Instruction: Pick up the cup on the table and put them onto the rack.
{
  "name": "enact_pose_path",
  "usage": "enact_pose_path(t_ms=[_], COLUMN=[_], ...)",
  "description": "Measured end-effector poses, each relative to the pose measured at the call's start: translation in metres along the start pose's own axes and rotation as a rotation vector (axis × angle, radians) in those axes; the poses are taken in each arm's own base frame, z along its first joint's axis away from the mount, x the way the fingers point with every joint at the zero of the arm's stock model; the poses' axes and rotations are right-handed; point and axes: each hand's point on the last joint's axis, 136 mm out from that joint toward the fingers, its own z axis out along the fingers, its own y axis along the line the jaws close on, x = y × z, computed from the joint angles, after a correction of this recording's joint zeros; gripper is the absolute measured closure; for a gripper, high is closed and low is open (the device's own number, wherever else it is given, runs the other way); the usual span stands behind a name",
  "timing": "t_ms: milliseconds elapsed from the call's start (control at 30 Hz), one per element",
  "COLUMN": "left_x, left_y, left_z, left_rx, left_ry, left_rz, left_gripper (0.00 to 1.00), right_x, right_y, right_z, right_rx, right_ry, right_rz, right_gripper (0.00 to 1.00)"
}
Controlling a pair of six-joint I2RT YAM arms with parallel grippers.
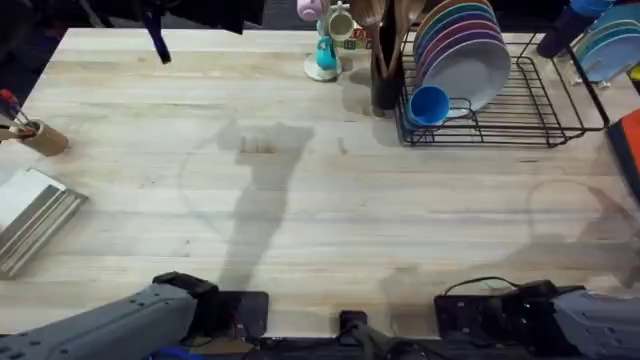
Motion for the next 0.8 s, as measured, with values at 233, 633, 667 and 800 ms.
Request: enact_pose_path(t_ms=[233, 633, 667, 800], left_x=[0.0, 0.0, 0.0, 0.0], left_y=[0.0, 0.0, 0.0, 0.0], left_z=[0.0, 0.0, 0.0, 0.0], left_rx=[0.0, 0.0, 0.0, 0.0], left_ry=[0.0, 0.0, 0.0, 0.0], left_rz=[0.0, 0.0, 0.0, 0.0], left_gripper=[0.008, 0.007, 0.007, 0.007], right_x=[-0.001, -0.013, -0.016, -0.029], right_y=[-0.002, 0.008, 0.011, 0.036], right_z=[-0.002, -0.052, -0.058, -0.081], right_rx=[0.007, 0.037, 0.039, 0.025], right_ry=[0.001, -0.118, -0.14, -0.215], right_rz=[0.0, -0.051, -0.063, -0.137], right_gripper=[0.968, 0.971, 0.971, 0.971])
